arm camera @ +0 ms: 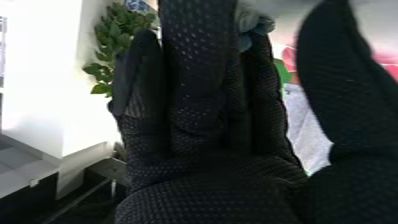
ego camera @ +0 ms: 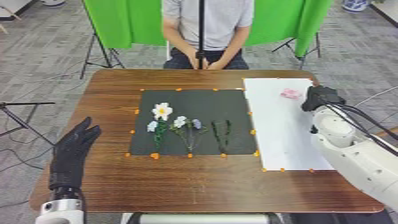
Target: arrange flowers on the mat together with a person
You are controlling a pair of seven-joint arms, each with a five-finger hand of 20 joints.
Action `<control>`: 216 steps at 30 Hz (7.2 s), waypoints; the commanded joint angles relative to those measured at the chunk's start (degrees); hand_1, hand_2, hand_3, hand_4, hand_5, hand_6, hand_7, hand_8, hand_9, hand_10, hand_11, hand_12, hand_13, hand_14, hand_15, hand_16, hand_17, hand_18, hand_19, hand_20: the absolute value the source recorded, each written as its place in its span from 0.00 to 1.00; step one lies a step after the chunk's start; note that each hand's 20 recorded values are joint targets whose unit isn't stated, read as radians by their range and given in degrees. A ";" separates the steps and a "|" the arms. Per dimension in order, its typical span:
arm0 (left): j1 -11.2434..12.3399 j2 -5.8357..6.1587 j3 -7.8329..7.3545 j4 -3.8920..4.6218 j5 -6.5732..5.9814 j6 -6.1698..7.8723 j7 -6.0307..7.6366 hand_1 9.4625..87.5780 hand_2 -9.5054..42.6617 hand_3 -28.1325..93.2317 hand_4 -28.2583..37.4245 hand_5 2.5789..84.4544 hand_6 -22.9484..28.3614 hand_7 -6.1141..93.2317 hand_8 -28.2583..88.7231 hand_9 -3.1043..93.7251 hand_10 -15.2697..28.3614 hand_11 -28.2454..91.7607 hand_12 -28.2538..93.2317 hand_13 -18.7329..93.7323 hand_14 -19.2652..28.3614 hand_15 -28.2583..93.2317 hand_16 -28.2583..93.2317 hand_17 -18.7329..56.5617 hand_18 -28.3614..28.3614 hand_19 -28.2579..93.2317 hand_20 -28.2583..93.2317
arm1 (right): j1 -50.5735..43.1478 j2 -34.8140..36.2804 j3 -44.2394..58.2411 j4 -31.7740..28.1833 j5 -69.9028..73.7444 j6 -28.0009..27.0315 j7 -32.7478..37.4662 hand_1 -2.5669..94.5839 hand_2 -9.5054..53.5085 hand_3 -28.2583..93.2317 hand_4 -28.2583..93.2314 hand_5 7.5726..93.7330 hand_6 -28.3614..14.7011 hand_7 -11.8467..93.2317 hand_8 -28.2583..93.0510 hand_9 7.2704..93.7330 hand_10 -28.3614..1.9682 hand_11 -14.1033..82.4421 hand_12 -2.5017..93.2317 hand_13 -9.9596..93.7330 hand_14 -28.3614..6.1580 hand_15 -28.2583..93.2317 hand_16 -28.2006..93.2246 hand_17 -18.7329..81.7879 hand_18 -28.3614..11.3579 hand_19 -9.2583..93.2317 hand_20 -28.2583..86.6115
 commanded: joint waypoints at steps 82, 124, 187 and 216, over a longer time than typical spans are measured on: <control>-0.47 -0.01 -0.15 0.37 1.02 -2.72 -3.78 0.17 0.06 0.82 0.01 0.51 0.55 0.13 0.19 0.50 0.67 0.36 0.31 0.49 0.73 0.32 0.22 0.38 0.73 0.27 0.40 | 1.04 -9.09 -7.96 -21.13 27.78 2.65 -4.89 0.55 0.00 0.73 0.08 0.75 0.69 0.26 0.26 0.96 0.62 0.40 0.32 1.00 0.79 0.62 0.43 0.84 0.46 0.98 0.39; -0.16 -0.73 0.03 0.19 2.07 -4.58 -3.50 0.17 0.05 0.82 0.02 0.52 0.57 0.12 0.19 0.51 0.69 0.35 0.31 0.49 0.74 0.32 0.21 0.39 0.66 0.25 0.38 | -66.13 -26.68 45.62 -42.92 77.08 10.60 -57.91 0.04 0.22 0.86 0.07 0.29 0.66 0.18 0.17 0.31 0.47 0.17 0.10 0.32 0.56 0.27 0.29 0.33 0.38 0.10 0.42; -0.19 -0.59 -0.03 0.46 1.98 -4.77 -3.52 0.17 0.05 0.83 0.01 0.52 0.56 0.12 0.19 0.51 0.67 0.35 0.31 0.49 0.73 0.32 0.21 0.37 0.69 0.25 0.38 | -64.43 -26.84 44.43 -41.86 75.15 9.57 -55.69 0.05 0.23 0.86 0.08 0.43 0.63 0.21 0.16 0.45 0.45 0.20 0.12 0.42 0.51 0.34 0.26 0.36 0.36 0.10 0.44; -0.27 -0.56 0.13 0.44 1.80 -4.08 -3.00 0.17 0.05 0.83 0.01 0.52 0.56 0.13 0.19 0.51 0.68 0.35 0.31 0.50 0.73 0.32 0.21 0.37 0.68 0.25 0.38 | -64.21 -27.38 44.43 -41.37 74.29 8.66 -54.59 0.06 0.24 0.86 0.08 0.56 0.61 0.26 0.17 0.47 0.43 0.21 0.13 0.42 0.50 0.34 0.26 0.36 0.37 0.10 0.44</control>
